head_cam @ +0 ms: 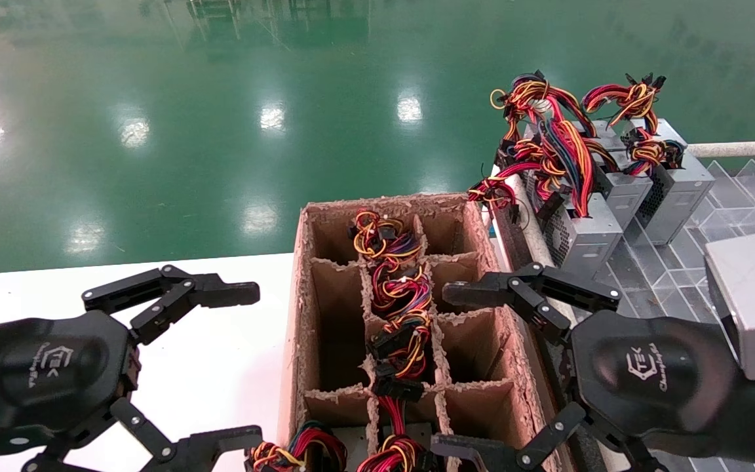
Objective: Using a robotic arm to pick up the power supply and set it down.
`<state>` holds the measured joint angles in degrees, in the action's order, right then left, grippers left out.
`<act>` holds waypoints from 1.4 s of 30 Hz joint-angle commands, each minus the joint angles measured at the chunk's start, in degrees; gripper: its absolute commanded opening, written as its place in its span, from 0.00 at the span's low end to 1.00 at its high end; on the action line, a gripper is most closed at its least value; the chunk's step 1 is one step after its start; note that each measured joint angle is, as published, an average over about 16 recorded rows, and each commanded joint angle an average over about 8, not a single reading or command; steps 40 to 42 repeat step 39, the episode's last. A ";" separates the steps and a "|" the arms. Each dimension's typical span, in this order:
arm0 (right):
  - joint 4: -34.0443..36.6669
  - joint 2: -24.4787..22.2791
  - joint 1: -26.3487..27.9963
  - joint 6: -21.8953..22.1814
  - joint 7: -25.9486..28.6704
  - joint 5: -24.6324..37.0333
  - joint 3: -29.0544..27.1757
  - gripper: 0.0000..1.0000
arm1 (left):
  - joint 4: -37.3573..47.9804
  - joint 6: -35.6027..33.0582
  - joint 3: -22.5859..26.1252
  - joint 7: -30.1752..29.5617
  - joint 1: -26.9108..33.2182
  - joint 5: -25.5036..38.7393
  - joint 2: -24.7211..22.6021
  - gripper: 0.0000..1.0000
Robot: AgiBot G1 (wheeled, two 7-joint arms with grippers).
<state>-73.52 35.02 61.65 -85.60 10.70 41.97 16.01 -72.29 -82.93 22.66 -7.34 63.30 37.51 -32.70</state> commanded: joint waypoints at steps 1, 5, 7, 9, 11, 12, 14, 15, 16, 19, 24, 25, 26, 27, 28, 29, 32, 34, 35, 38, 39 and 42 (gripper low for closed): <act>0.00 0.00 0.00 0.00 0.00 0.00 0.00 1.00 | 0.00 0.00 0.00 0.00 0.00 0.00 0.00 1.00; 0.00 0.00 0.00 0.00 0.00 0.00 0.00 1.00 | 0.00 0.00 0.00 0.00 0.00 0.00 0.00 1.00; 0.00 0.00 0.00 0.00 0.00 0.00 0.00 1.00 | 0.00 0.00 0.00 0.00 0.00 0.00 0.00 1.00; 0.00 0.00 0.00 0.00 0.00 0.00 0.00 1.00 | 0.00 0.00 0.00 0.00 0.00 0.00 0.00 1.00; 0.00 0.00 0.00 0.00 0.00 0.00 0.00 1.00 | 0.00 0.00 0.00 0.00 0.00 0.00 0.00 1.00; 0.00 0.00 0.00 0.00 0.00 0.00 0.00 1.00 | 0.00 0.00 0.00 0.00 0.00 0.00 0.00 1.00; 0.00 0.00 0.00 0.00 0.00 0.00 0.00 1.00 | 0.00 0.00 0.00 0.00 0.00 0.00 0.00 1.00; 0.00 0.00 0.00 0.00 0.00 0.00 0.00 1.00 | 0.00 0.00 0.00 0.00 0.00 0.00 0.00 1.00; 0.00 0.00 0.00 0.00 0.00 0.00 0.00 1.00 | 0.00 0.00 0.00 0.00 0.00 0.00 0.00 1.00; 0.00 0.00 0.00 0.00 0.00 0.00 0.00 1.00 | 0.00 0.00 0.00 0.00 0.00 0.00 0.00 1.00; 0.00 0.00 0.00 0.00 0.00 0.00 0.00 1.00 | 0.00 0.00 0.00 0.00 0.00 0.00 0.00 1.00; 0.00 0.00 0.00 0.00 0.00 0.00 0.00 1.00 | 0.00 0.00 0.00 0.00 0.00 0.00 0.00 1.00; 0.00 0.00 0.00 0.00 0.00 0.00 0.00 1.00 | 0.00 0.00 0.00 0.00 0.00 0.00 0.00 1.00; 0.00 0.00 0.00 0.00 0.00 0.00 0.00 1.00 | 0.00 0.00 0.00 0.00 0.00 0.00 0.00 1.00; 0.00 0.00 0.00 0.00 0.00 0.00 0.00 1.00 | 0.00 0.00 0.00 0.00 0.00 0.00 0.00 1.00; 0.00 0.00 0.00 0.00 0.00 0.00 0.00 1.00 | 0.00 0.00 0.00 0.00 0.00 0.00 0.00 1.00; 0.00 0.00 0.00 0.00 0.00 0.00 0.00 1.00 | 0.00 0.00 0.00 0.00 0.00 0.00 0.00 1.00; 0.00 0.00 0.00 0.00 0.00 0.00 0.00 1.00 | 0.00 0.00 0.00 0.00 0.00 0.00 0.00 1.00; 0.00 0.00 0.00 0.00 0.00 0.00 0.00 1.00 | 0.00 0.00 0.00 0.00 0.00 0.00 0.00 1.00; 0.00 0.00 0.00 0.00 0.00 0.00 0.00 1.00 | 0.00 0.00 0.00 0.00 0.00 0.00 0.00 1.00; 0.00 0.00 0.00 0.00 0.00 0.00 0.00 1.00 | 0.00 0.00 0.00 0.00 0.00 0.00 0.00 1.00; 0.00 0.00 0.00 0.00 0.00 0.00 0.00 1.00 | 0.00 0.00 0.00 0.00 0.00 0.00 0.00 1.00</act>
